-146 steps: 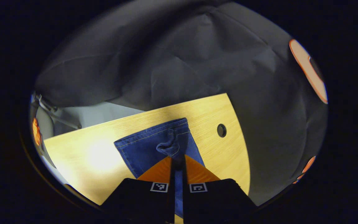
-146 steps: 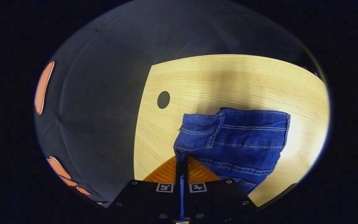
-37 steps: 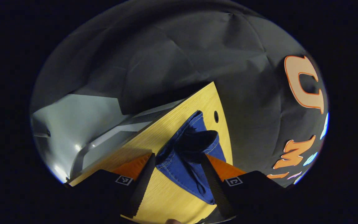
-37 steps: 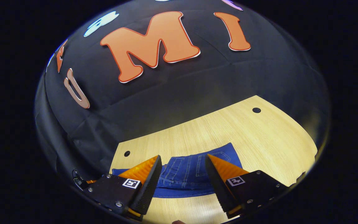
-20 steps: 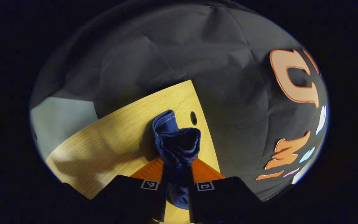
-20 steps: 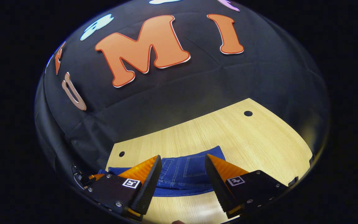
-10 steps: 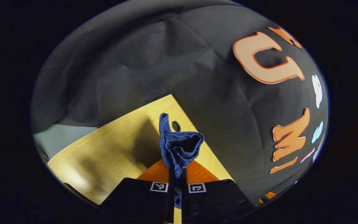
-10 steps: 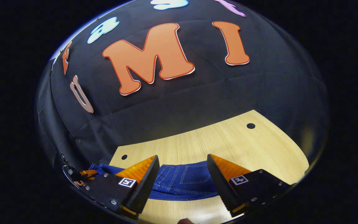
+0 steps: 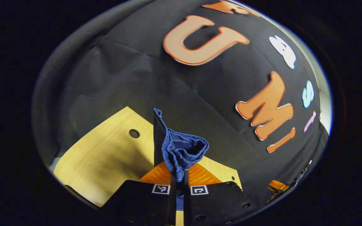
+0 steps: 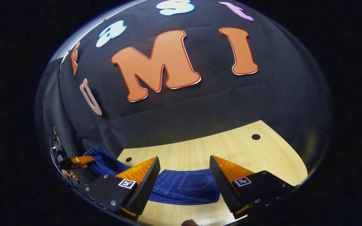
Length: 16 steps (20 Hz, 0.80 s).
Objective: Grasp the waist and the cuffs of the jeans and fold them to make the two legs overlap; first hold the waist and fold one-third of the jeans toward the cuffs, then hold the cuffs and fold the remaining one-third in the same direction to finish folding.
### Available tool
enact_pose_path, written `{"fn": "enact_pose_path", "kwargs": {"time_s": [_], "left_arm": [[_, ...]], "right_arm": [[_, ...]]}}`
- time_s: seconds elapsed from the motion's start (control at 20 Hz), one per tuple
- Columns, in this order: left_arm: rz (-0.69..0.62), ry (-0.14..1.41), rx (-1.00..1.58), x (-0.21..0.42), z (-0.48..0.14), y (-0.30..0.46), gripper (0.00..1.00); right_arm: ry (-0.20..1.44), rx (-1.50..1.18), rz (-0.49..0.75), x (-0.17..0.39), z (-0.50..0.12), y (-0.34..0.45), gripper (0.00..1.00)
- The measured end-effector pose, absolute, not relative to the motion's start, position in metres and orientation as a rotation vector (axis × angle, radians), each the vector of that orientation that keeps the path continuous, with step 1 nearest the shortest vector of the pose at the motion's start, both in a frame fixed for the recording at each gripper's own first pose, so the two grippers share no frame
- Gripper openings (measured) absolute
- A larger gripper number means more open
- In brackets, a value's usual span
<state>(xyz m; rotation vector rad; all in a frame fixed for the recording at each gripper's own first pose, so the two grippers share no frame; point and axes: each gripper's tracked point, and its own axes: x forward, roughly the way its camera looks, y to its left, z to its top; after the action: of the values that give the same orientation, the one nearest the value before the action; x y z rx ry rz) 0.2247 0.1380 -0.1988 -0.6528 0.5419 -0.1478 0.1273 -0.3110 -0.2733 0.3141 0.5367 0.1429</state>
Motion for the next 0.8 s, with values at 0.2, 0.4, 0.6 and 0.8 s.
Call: {"fn": "enact_pose_path", "kwargs": {"time_s": [0.2,0.4,0.6,0.8], "left_arm": [[-0.234,0.547,-0.537,0.239,-0.174,0.064,0.08],[-0.334,0.567,-0.472,0.241,-0.157,-0.008,0.09],[-0.42,0.595,-0.399,0.238,-0.159,-0.082,0.09],[-0.48,0.667,-0.321,0.231,-0.183,-0.152,0.09]], "right_arm": [[0.523,0.27,0.158,0.125,-0.274,-0.325,0.97],[0.514,0.243,0.163,0.125,-0.273,-0.343,0.97],[0.498,0.232,0.15,0.126,-0.272,-0.364,0.97],[0.499,0.239,0.138,0.128,-0.278,-0.387,0.98]]}}
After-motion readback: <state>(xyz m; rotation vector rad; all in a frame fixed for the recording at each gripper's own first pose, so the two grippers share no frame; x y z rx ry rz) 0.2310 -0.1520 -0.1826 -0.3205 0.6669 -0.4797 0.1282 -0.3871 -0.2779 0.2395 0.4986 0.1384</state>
